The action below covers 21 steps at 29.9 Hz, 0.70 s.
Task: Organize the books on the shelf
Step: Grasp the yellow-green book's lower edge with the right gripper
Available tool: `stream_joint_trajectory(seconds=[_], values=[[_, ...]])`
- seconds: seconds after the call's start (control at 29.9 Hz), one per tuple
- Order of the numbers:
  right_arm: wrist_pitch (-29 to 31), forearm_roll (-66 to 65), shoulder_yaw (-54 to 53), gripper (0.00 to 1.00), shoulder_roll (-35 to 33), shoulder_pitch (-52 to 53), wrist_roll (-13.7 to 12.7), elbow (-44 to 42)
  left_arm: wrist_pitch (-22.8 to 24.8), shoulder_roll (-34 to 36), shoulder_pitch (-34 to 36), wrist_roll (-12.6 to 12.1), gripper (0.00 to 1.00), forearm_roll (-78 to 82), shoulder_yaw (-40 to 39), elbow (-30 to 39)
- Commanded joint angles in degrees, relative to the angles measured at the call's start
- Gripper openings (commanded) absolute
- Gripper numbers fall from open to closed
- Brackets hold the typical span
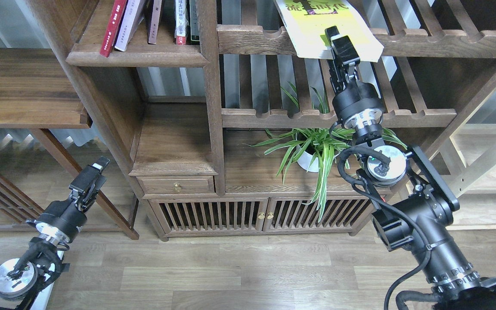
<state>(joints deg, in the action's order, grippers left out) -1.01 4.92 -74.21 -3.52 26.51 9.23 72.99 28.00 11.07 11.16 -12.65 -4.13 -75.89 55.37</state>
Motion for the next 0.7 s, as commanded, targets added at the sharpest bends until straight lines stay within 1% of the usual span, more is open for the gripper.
stream_joint_trajectory(seconds=[0.0, 0.1, 0.17, 0.23, 0.27, 0.4, 0.43, 0.53, 0.67], values=[[-0.3, 0.1, -0.8, 0.67, 0.0, 0.6, 0.0, -0.1, 0.0, 0.0, 0.0, -0.1, 0.84, 0.0, 0.0, 0.0], [-0.4, 0.1, -1.5, 0.64, -0.1, 0.5, 0.0, -0.1, 0.0, 0.0, 0.0, -0.1, 0.84, 0.1, 0.0, 0.0], [0.1, 0.1, -1.9, 0.54, 0.0, 0.4, 0.2, -0.1, 0.0, 0.0, 0.0, -0.1, 0.84, 0.1, 0.0, 0.0], [0.7, 0.2, -2.1, 0.42, 0.2, 0.2, 0.4, -0.1, 0.0, 0.0, 0.0, -0.2, 0.84, 0.1, 0.0, 0.0], [1.2, 0.3, -2.1, 0.38, 0.3, 0.0, 0.4, 0.0, 0.0, 0.0, 0.0, -0.2, 0.84, 0.1, 0.0, 0.0], [4.8, 0.3, -1.8, 0.17, 0.5, -1.6, 0.4, 0.0, 0.0, 0.1, 0.1, -0.2, 0.84, 0.1, 0.0, 0.0], [5.1, 0.4, -1.6, 0.14, 0.5, -2.2, 0.3, 0.0, 0.0, 0.0, 0.1, -0.2, 0.84, 0.1, 0.0, -0.1], [5.2, 0.4, -1.1, 0.13, 0.2, -3.5, 0.0, 0.2, 0.0, 0.0, 0.1, -0.2, 0.84, 0.1, 0.0, -0.1], [5.2, 0.4, -0.9, 0.05, 0.3, -3.6, 0.0, 0.2, 0.0, 0.0, 0.0, -0.2, 0.84, 0.2, 0.0, -0.1]])
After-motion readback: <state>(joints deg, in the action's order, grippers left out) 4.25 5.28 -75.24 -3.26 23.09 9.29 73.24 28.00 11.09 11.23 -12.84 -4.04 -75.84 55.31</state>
